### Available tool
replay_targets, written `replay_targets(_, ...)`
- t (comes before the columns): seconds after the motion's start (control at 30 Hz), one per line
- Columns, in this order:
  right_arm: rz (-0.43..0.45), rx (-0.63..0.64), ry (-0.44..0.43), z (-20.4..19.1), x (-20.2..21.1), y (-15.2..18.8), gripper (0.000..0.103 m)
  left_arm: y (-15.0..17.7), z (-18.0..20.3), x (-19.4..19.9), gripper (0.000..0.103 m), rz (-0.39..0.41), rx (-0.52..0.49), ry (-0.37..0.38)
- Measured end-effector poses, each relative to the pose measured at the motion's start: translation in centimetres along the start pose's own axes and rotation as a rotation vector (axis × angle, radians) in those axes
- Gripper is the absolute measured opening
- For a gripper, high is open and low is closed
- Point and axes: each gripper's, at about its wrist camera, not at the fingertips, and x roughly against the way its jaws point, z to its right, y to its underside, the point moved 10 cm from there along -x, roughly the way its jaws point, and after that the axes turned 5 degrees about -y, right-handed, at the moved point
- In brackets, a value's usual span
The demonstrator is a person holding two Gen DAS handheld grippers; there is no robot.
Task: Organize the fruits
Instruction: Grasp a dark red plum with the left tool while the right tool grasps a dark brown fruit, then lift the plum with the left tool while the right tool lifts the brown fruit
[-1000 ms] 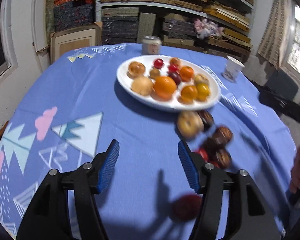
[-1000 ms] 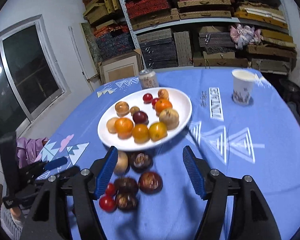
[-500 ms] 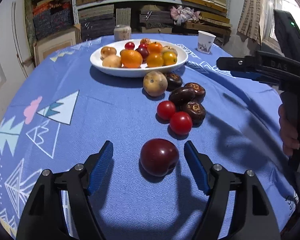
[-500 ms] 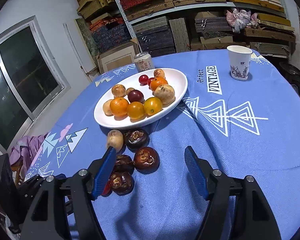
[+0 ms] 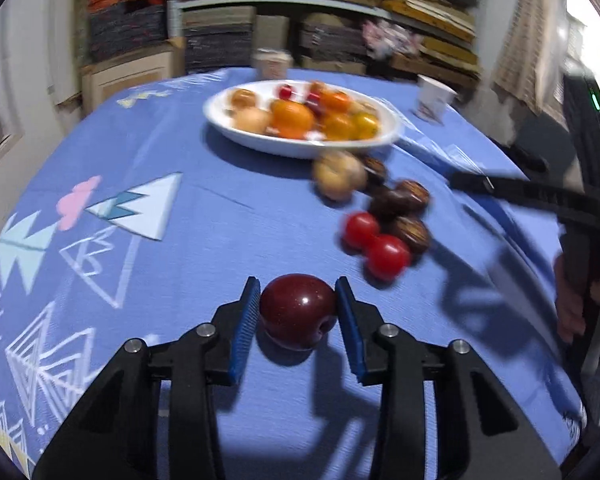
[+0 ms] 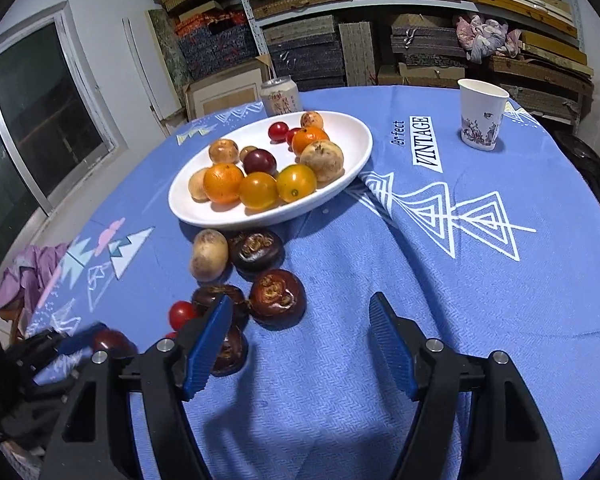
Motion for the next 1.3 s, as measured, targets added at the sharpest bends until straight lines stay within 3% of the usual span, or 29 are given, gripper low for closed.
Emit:
replay_targets(0.07, -0.023, 0.016, 0.034, 0.4, -0.6, 0.4, 0.072, -0.1, -1.6, -0.4, 0.038, -0.006, 0.044, -0.058)
replay_targets(0.17, -0.047, 0.045, 0.058, 0.3, -1.5, 0.9, 0.070, -0.1, -2.4, -0.7, 0.038, -0.025, 0.089, -0.047)
replay_targets(0.33, -0.085, 0.146, 0.116, -0.7, -3.0, 1.5, 0.058, -0.1, -1.4, -0.5, 0.039, -0.016, 0.031, -0.038)
replay_targets(0.5, -0.084, 0.192, 0.141, -1.5, -4.1, 1.0, 0.058, 0.0, -1.6, -0.7, 0.039, -0.023, 0.045, -0.023)
replay_targets(0.73, -0.095, 0.170, 0.107, -1.7, -5.5, 0.3, 0.055, 0.1, -1.4, -0.7, 0.039, -0.026, 0.044, -0.016)
replay_targets(0.83, -0.099, 0.171, 0.082, -2.0, -5.6, 0.5, 0.044, 0.2, -1.4, -0.8, 0.040, -0.026, 0.041, -0.017)
replay_targets(1.3, -0.090, 0.139, 0.067, -1.6, -4.5, 1.1, 0.043, 0.7, -0.8, -1.4, 0.040, -0.057, 0.029, 0.004)
